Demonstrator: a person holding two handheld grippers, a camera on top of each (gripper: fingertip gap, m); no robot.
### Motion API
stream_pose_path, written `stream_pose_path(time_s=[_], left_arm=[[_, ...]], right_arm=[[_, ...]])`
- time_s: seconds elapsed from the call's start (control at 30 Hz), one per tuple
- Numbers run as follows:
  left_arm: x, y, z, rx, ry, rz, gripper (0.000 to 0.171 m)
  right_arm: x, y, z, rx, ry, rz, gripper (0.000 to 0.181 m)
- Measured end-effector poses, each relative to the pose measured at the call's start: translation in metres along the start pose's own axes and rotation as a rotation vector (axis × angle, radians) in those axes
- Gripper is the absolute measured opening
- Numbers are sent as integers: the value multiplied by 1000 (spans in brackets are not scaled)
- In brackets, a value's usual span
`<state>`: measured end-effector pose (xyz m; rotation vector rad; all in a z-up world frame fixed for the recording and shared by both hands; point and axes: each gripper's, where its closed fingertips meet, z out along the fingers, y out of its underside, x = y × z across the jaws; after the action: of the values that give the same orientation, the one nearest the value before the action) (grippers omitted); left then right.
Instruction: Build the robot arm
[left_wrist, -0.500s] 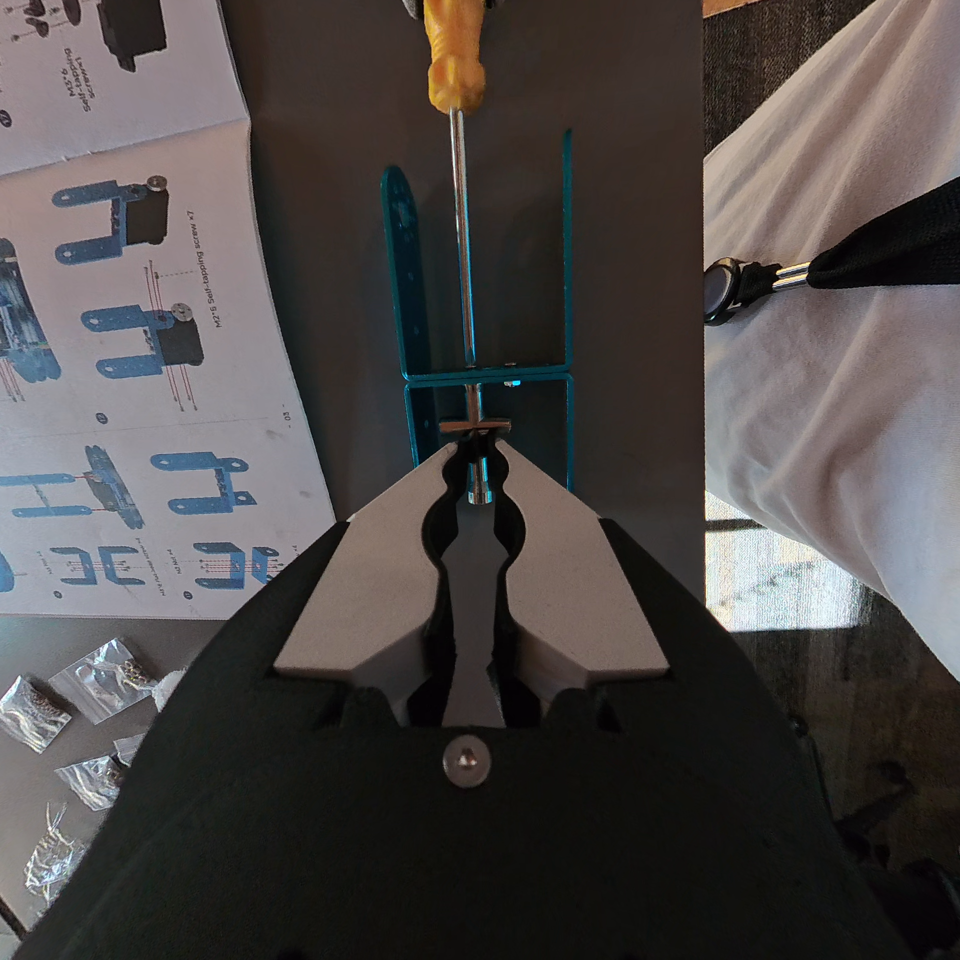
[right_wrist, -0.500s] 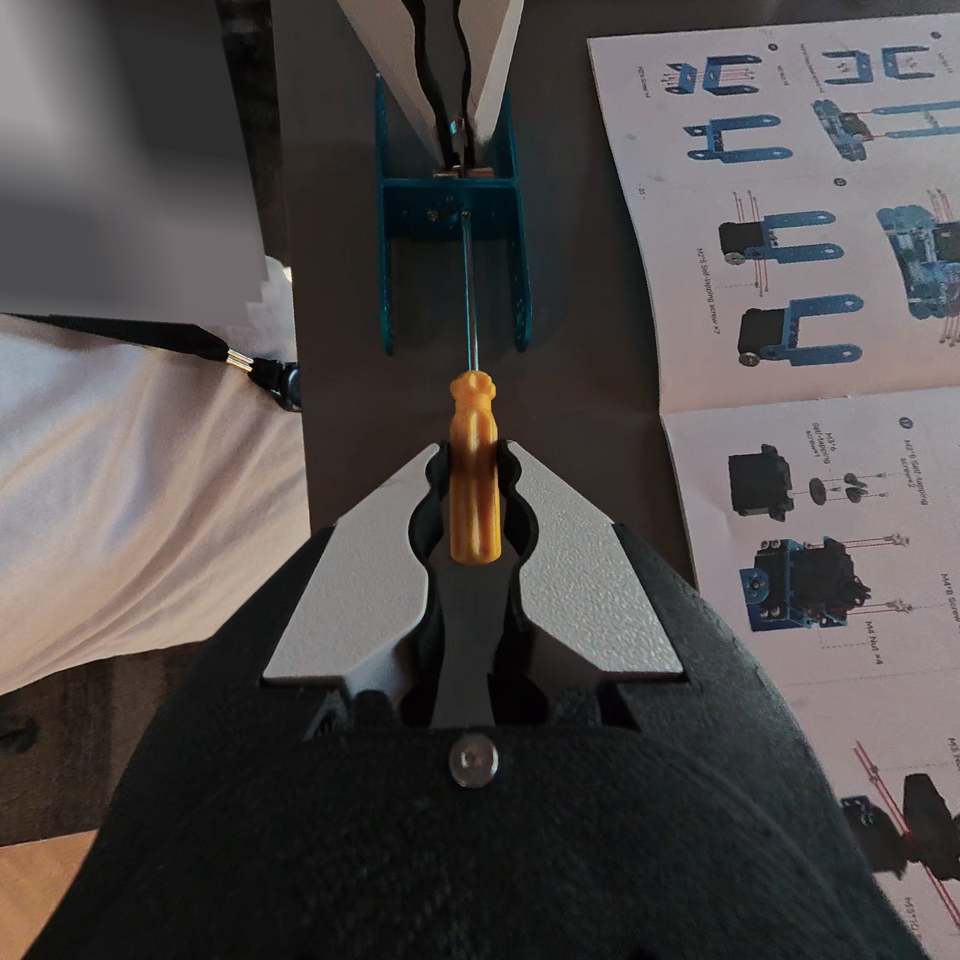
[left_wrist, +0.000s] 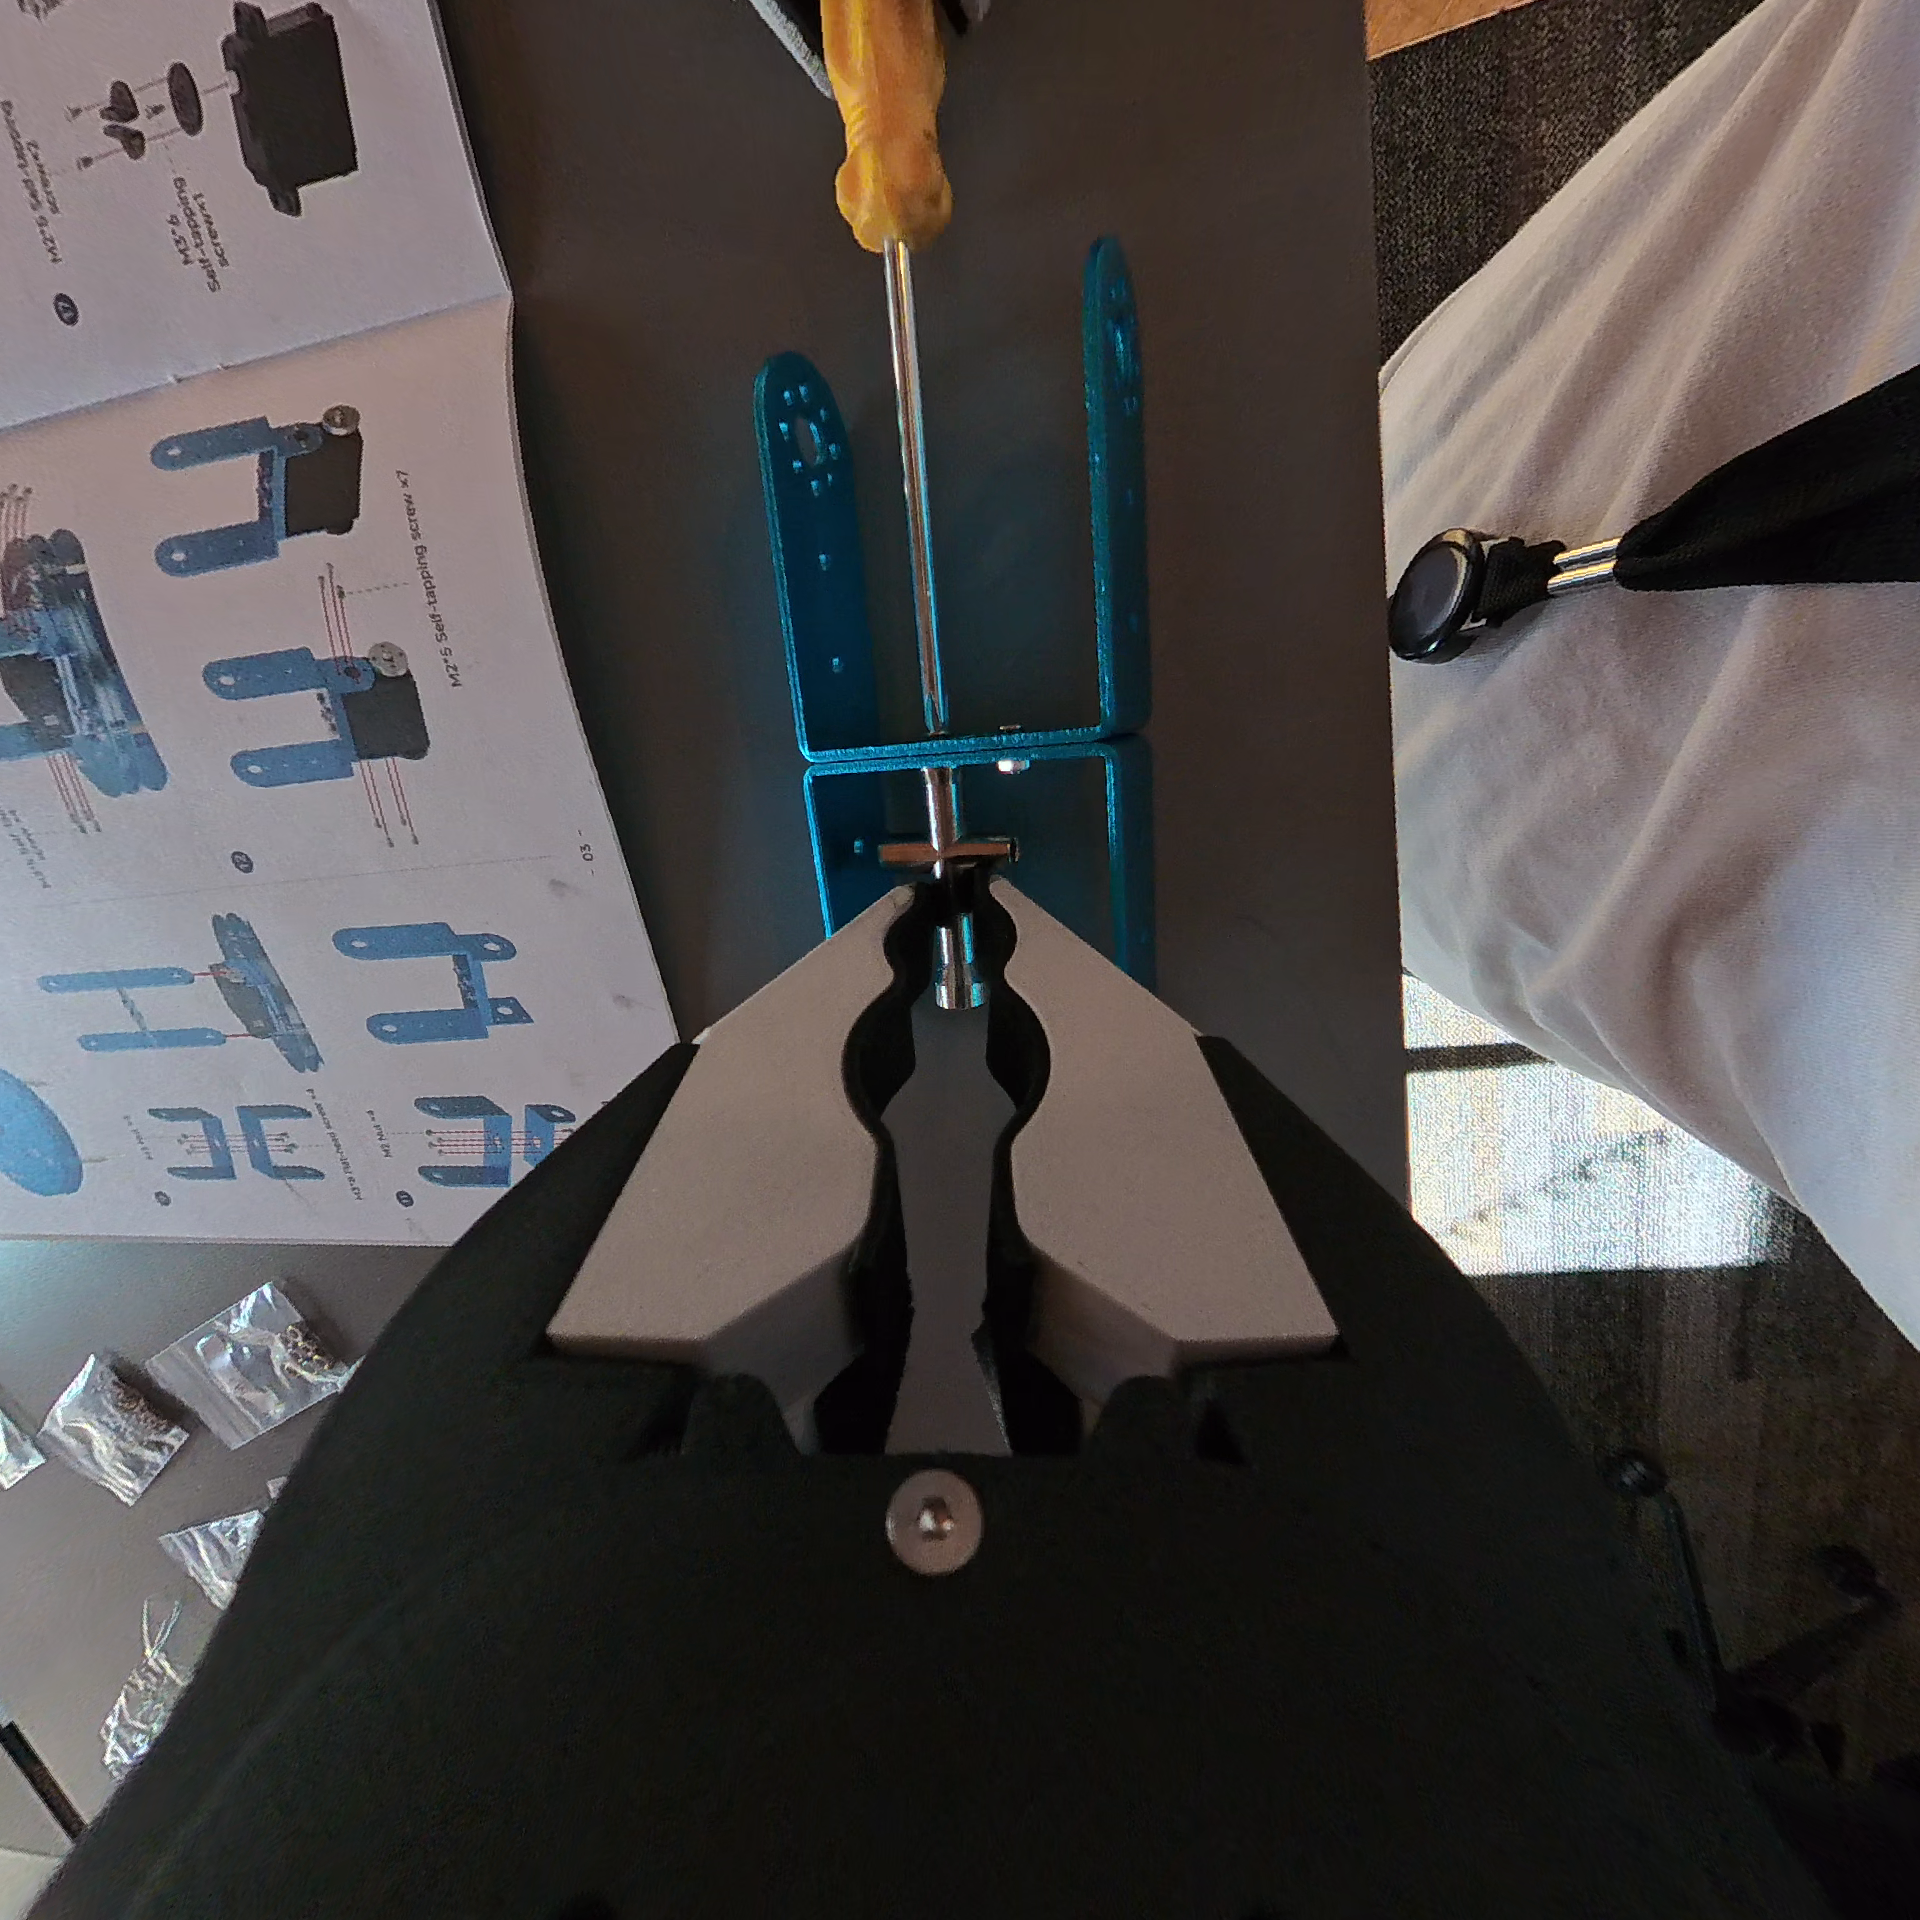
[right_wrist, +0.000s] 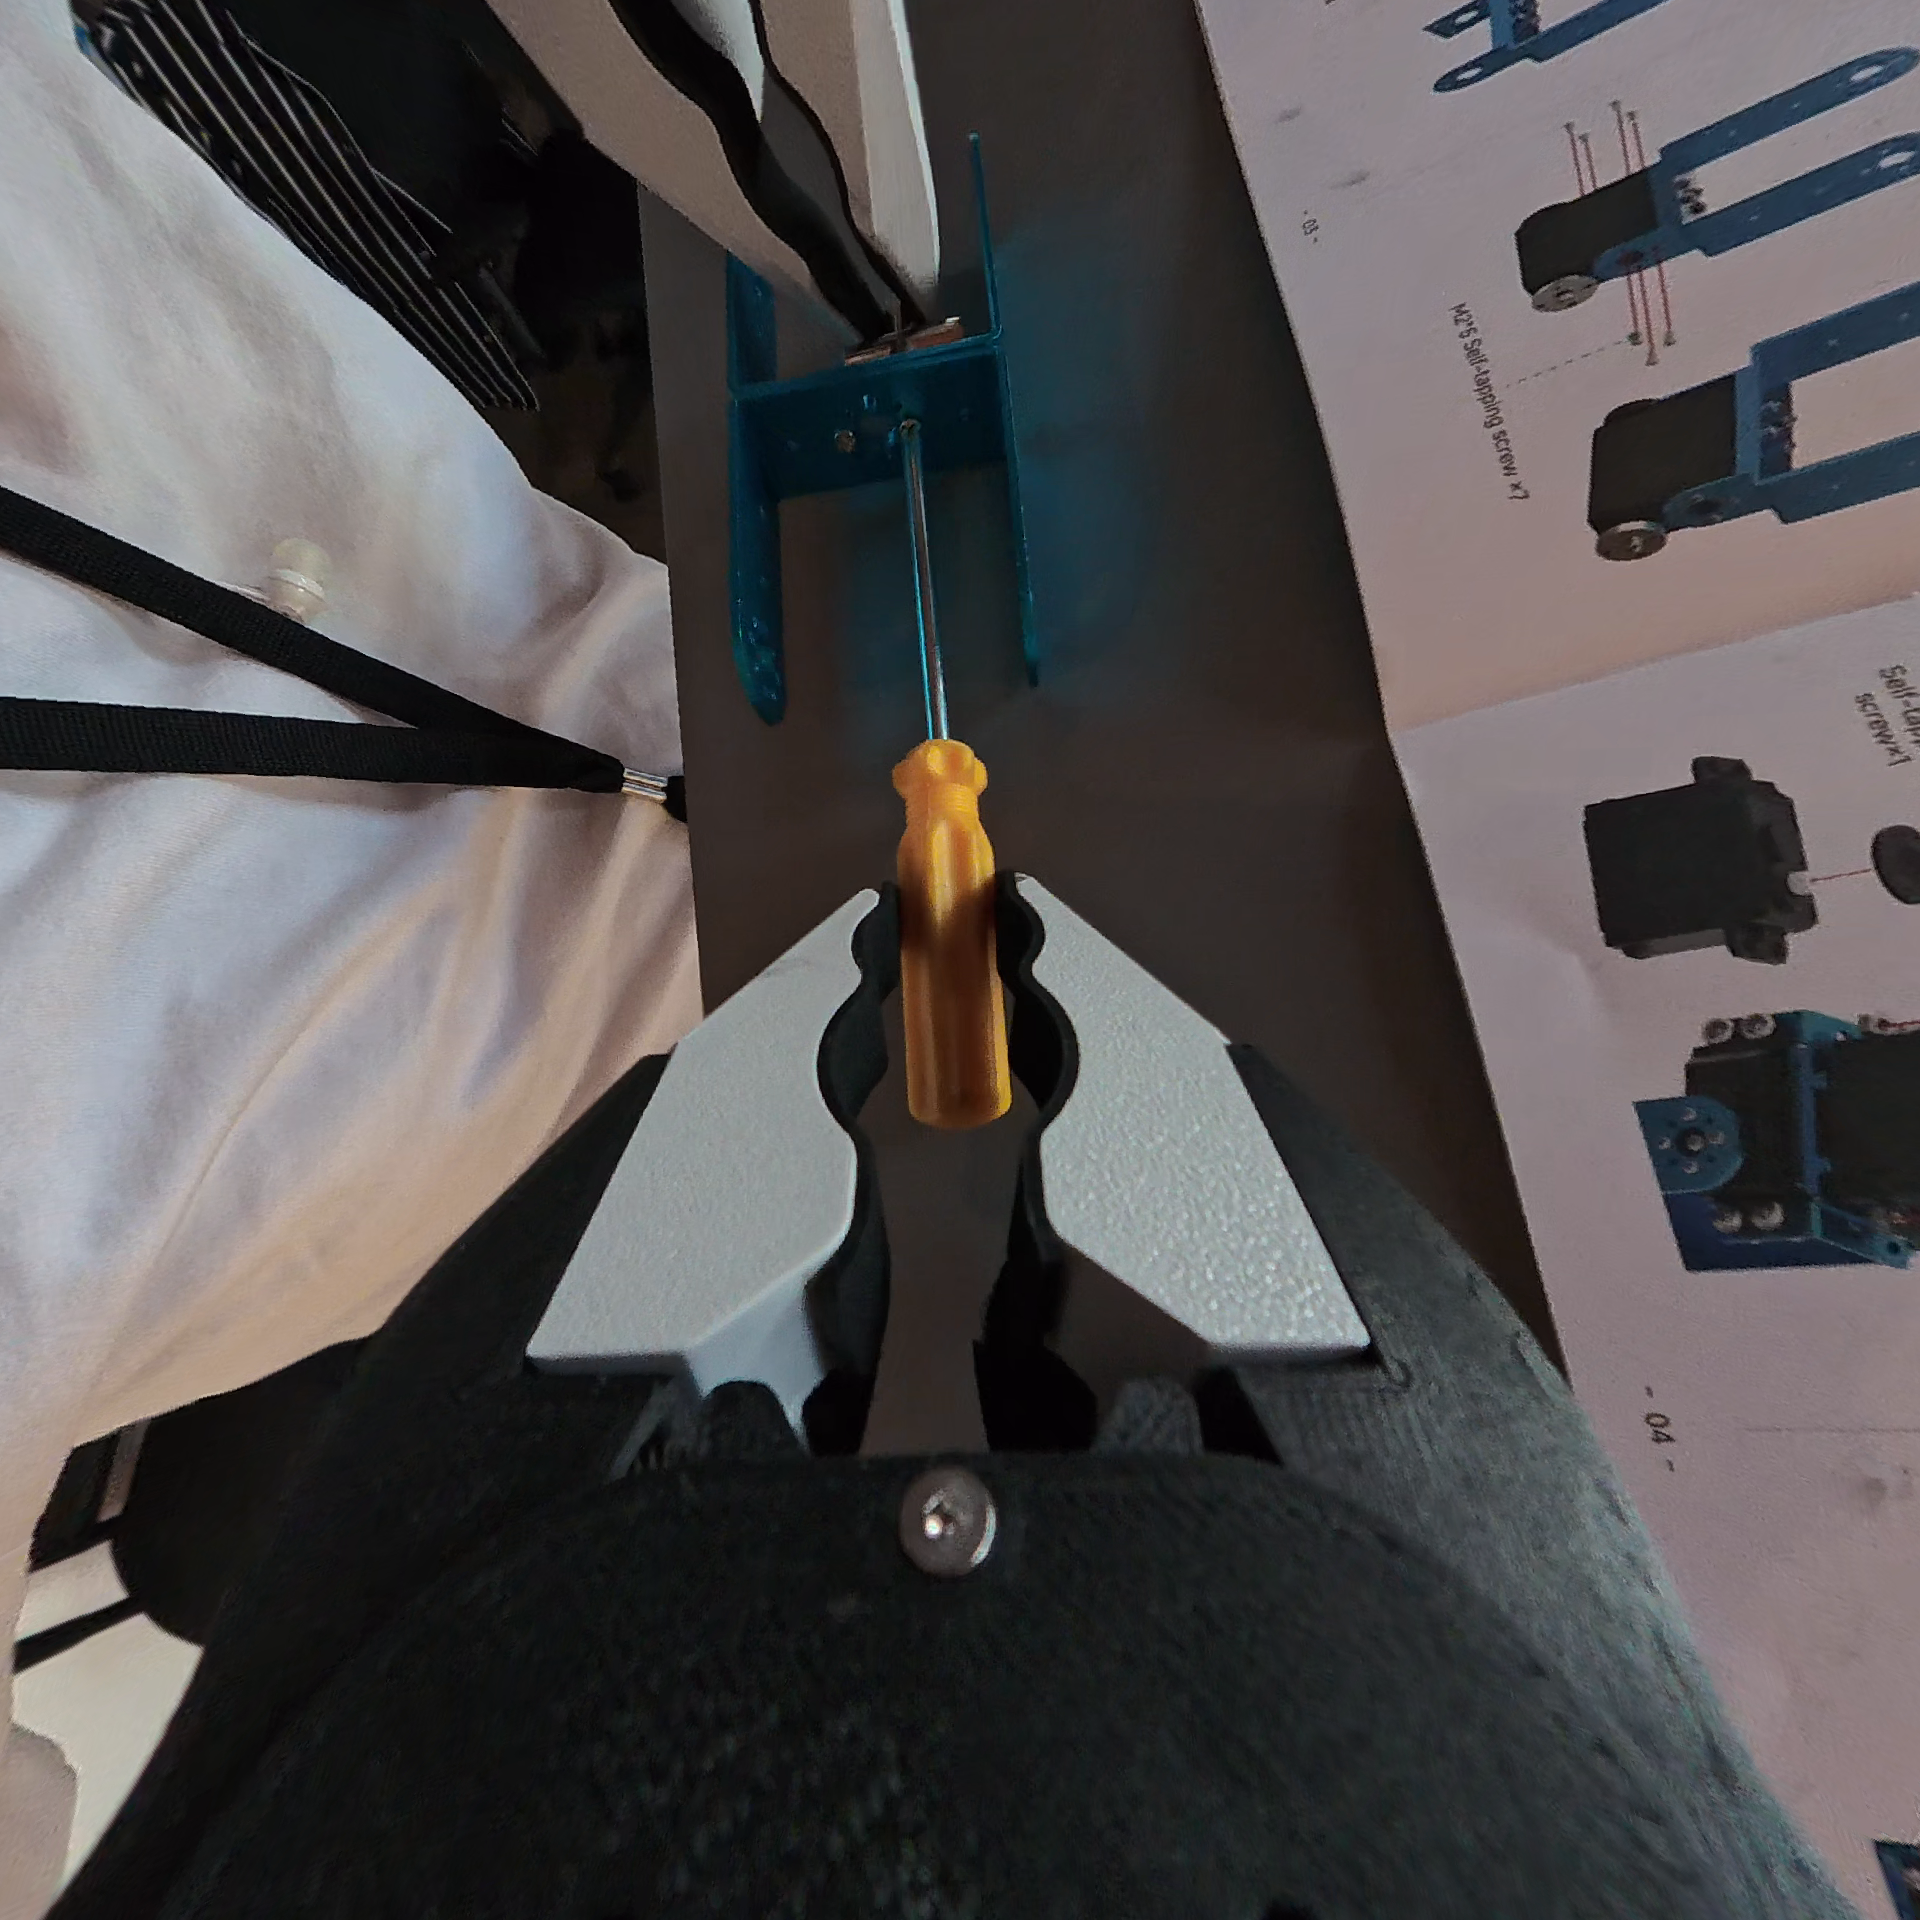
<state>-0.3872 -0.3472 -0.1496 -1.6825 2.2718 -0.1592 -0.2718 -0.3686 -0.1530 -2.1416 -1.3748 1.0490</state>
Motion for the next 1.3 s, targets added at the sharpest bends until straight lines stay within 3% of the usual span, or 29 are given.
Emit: stream_pose_path(time_s=[0.27, 0.6, 0.8, 0.93, 1.3], left_arm=[[0, 1, 2, -10, -21, 28, 5], [1, -3, -1, 0, -27, 47, 5], [2, -3, 0, -5, -30, 57, 5], [0, -3, -1, -5, -29, 58, 5], [3, 7, -5, 74, -7, -18, 5]], right_arm=[[-1, 1, 0, -27, 83, -96, 17], [-5, 2, -2, -48, -106, 140, 18], [-8, 4, -1, -57, -87, 95, 18], [-8, 5, 0, -86, -143, 186, 18], [-5, 2, -10, -45, 113, -90, 18]])
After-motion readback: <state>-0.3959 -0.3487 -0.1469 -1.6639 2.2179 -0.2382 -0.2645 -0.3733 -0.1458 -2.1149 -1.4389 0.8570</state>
